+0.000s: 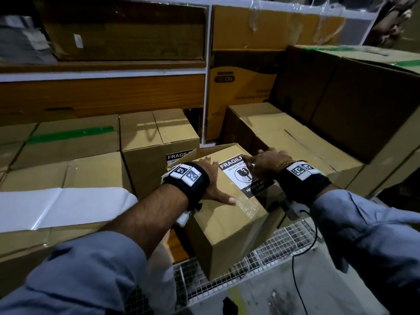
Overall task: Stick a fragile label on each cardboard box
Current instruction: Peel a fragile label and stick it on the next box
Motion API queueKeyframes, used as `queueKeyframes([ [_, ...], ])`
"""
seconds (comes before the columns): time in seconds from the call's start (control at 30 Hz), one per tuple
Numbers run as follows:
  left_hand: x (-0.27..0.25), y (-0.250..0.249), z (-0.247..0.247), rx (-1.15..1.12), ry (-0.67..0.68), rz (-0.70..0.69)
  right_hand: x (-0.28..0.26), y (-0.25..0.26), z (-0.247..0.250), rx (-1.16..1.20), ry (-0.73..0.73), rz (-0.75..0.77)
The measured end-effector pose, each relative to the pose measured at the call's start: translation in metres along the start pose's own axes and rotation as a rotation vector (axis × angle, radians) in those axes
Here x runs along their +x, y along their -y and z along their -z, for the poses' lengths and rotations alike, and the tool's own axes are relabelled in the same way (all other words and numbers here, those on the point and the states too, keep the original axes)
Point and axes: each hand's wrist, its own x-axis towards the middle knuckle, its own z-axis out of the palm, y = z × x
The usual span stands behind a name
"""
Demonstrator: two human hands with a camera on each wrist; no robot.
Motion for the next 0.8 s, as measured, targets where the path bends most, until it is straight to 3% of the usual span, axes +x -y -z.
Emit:
queueKeyframes([
  [0.1,0.001,0.001,-0.001,-0.013,0.0,0.014,-0.003,0.007,-0.005,-0.004,-0.005,0.018],
  [0.27,0.004,0.0,-0.003,-0.028,0.001,0.023,-0.017,0.004,-0.019,-0.056,-0.133,0.061],
  [0.5,0.007,0.0,-0.006,-0.037,-0.034,0.009,-0.065,-0.017,-0.04,-0.015,-0.193,0.094],
  [0.8,0.003,-0.001,-0.004,0.001,-0.047,0.009,-0.117,0.014,-0.06,0.037,-0.326,0.177],
])
